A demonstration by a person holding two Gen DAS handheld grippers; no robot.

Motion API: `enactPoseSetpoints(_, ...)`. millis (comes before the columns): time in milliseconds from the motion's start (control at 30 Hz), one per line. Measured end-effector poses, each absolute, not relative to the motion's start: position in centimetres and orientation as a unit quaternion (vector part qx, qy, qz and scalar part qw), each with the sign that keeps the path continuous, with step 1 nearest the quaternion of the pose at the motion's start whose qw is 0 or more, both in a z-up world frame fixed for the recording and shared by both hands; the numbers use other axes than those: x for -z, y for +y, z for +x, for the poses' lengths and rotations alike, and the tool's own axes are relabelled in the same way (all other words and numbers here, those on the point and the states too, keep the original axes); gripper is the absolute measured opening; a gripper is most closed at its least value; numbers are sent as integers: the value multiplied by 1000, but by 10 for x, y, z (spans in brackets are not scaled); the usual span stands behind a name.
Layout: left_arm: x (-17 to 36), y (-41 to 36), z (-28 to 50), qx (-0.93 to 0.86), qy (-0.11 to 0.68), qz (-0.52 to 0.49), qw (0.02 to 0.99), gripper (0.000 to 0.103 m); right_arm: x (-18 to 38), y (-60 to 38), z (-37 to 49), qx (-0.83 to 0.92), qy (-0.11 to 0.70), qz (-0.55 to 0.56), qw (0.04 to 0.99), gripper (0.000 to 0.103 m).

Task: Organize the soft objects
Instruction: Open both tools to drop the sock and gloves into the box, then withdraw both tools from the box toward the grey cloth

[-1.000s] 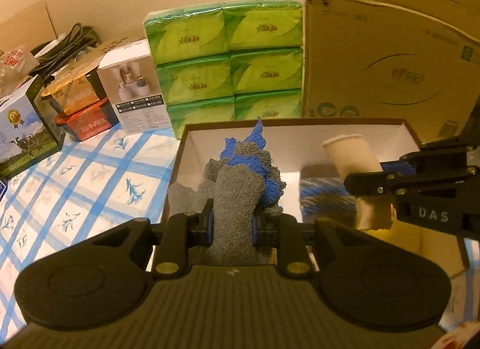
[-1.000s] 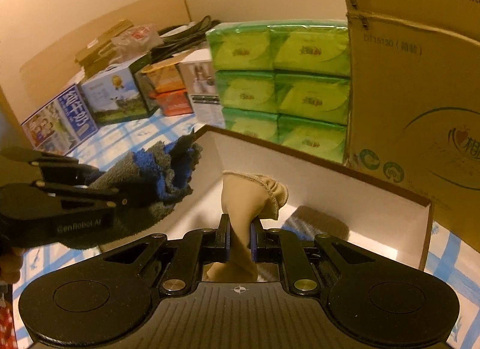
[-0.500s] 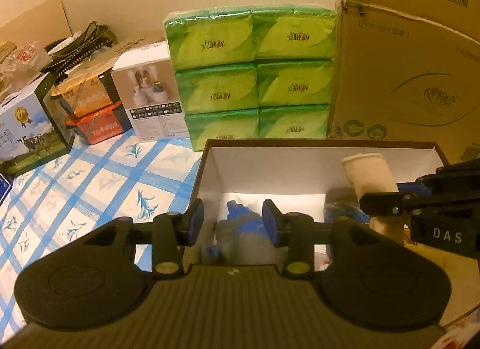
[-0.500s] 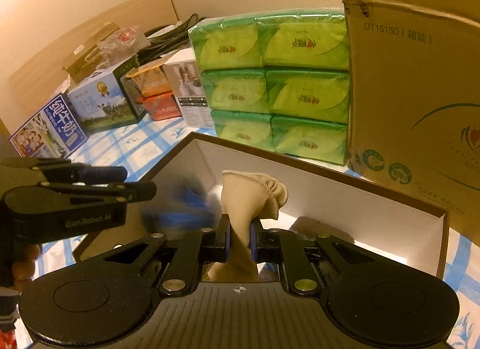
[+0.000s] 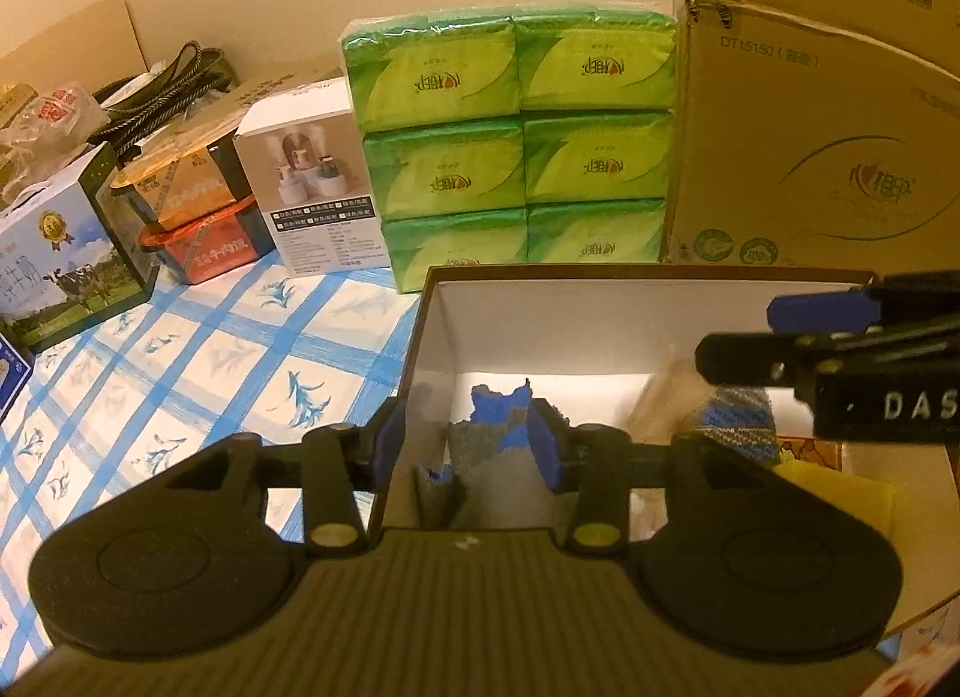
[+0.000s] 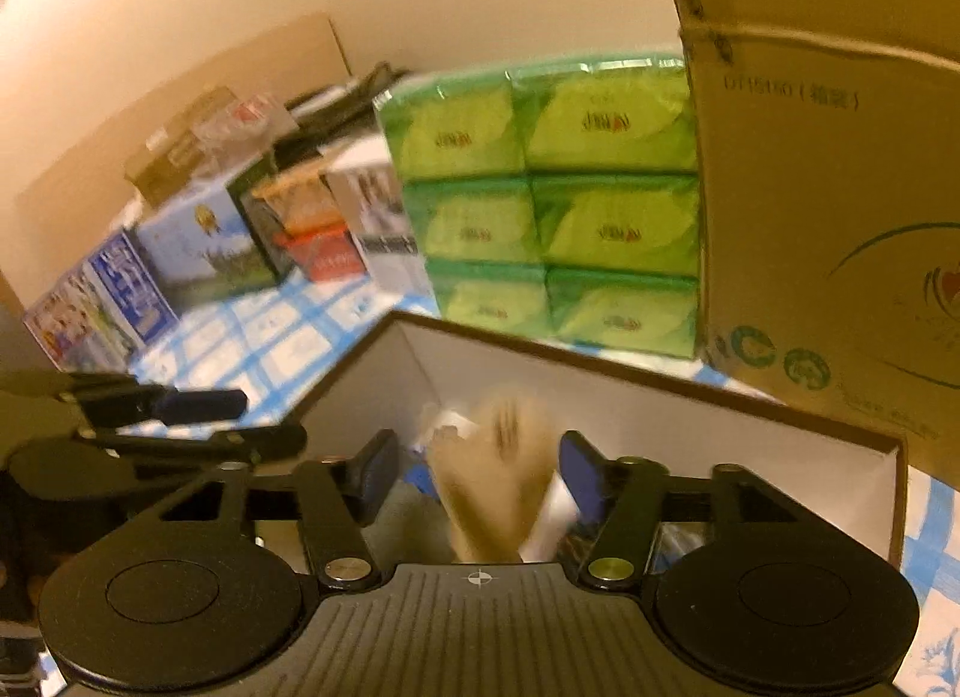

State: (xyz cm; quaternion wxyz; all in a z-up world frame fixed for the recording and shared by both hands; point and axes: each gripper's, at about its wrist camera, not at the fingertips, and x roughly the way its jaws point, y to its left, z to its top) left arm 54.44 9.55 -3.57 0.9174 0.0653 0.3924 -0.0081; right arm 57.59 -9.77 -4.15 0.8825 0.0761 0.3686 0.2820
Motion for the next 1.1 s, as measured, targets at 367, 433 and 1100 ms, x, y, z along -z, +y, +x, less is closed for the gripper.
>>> enactPoseSetpoints(367,31,94,519,21,401,69,913,45,40,-112,553,-284,385,45,877,63)
enactPoseSetpoints(433,29,94,514,25,402,66,913,45,42,-116,546,-289,392,40,873,63)
enactPoseSetpoints(1100,-22,73,389,51,379,58,922,46,-6,-189,434,-289,359,104,881,71)
